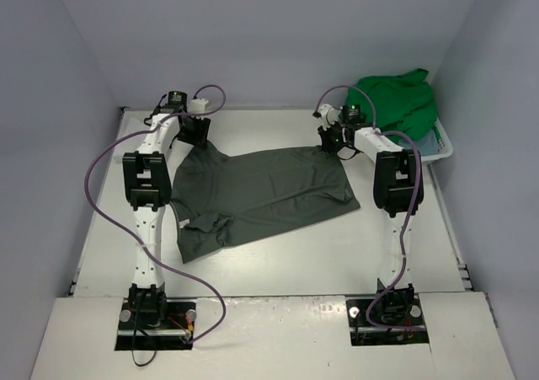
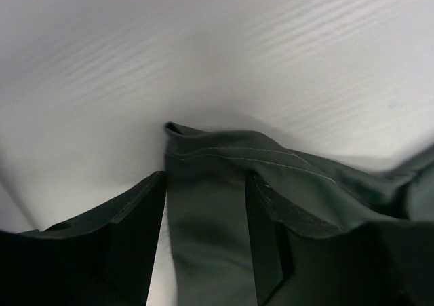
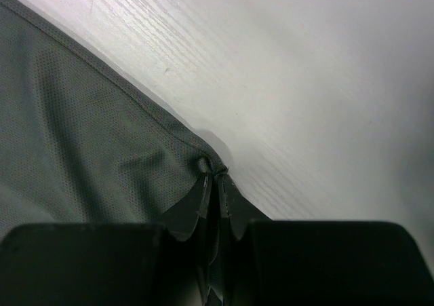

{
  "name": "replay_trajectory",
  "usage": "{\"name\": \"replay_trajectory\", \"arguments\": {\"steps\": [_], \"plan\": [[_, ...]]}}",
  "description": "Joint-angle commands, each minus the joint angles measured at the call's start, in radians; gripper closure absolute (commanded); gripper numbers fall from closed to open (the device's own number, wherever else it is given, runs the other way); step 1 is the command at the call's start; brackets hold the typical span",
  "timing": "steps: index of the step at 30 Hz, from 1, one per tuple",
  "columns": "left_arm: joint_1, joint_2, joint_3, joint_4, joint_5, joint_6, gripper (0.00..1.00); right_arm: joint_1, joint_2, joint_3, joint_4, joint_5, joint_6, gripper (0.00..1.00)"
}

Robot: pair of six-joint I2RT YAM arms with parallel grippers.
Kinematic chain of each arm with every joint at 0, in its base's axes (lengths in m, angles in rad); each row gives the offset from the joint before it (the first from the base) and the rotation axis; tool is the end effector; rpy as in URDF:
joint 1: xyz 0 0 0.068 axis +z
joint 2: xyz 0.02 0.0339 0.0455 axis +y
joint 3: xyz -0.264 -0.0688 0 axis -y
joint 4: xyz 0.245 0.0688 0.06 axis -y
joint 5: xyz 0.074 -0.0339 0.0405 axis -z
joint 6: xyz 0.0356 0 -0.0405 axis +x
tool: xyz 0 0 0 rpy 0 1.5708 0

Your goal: Fold and stack the t-shirts

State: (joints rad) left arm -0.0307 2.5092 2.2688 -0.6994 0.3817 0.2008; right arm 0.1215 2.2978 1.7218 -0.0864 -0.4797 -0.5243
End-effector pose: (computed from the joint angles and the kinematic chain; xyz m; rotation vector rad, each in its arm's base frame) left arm 0.5477 -0.0301 0.1831 0.4372 2.4203 -0.4045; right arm 0.5111 0.0790 0.1627 -0.9250 1.9559 0.3049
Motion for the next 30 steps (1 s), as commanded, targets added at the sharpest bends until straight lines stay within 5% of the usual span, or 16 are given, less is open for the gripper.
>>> {"name": "replay_trajectory", "arguments": {"steps": [1, 11, 19, 30], "plan": [[0.002, -0.023, 0.052, -0.083, 0.115, 0.012, 0.55, 0.010, -0.051, -0.013, -0.050, -0.008, 0.010, 1.00], [0.002, 0.005, 0.063, -0.118, 0.122, 0.045, 0.59, 0.012, -0.067, -0.031, -0.050, -0.011, 0.009, 1.00], [0.003, -0.019, 0.000, -0.052, 0.051, 0.025, 1.00, 0.015, -0.063, -0.036, -0.044, -0.013, 0.010, 1.00], [0.003, -0.234, -0.218, 0.116, -0.003, -0.009, 1.00, 0.044, -0.069, -0.030, 0.014, 0.081, -0.036, 1.00]]}}
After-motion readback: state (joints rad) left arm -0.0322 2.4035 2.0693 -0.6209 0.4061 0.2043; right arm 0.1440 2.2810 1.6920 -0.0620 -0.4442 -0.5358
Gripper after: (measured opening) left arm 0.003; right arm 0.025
